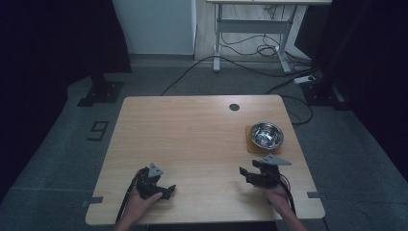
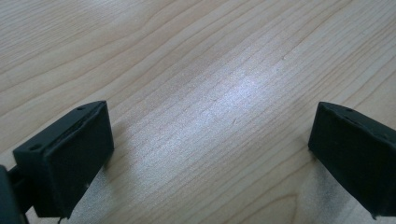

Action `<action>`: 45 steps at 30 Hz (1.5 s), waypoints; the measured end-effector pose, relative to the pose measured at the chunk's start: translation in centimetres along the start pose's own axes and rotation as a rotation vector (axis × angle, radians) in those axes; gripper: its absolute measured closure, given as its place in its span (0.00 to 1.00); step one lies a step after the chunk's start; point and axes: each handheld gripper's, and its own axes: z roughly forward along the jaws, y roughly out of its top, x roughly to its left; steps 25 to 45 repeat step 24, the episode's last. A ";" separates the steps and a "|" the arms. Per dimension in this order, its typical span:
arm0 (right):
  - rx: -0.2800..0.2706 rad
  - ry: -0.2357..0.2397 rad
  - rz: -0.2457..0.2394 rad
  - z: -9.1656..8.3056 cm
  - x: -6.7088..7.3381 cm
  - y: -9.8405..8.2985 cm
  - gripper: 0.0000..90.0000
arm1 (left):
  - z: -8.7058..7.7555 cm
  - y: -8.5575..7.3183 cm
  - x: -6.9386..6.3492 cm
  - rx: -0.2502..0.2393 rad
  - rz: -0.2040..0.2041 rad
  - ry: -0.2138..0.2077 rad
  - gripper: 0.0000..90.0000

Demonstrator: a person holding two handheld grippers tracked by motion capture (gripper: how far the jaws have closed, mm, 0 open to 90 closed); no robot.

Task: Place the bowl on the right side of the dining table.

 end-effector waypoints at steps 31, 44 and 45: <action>0.116 0.031 -0.028 2.9 2.1 -1.4 0.29 | 0.0 0.0 0.0 0.000 -0.001 0.001 0.00; 0.116 0.031 -0.028 2.9 2.1 -1.4 0.29 | 0.0 0.0 0.0 0.000 -0.001 0.001 0.00; 0.116 0.031 -0.028 2.9 2.1 -1.4 0.29 | 0.0 0.0 0.0 0.000 -0.001 0.001 0.00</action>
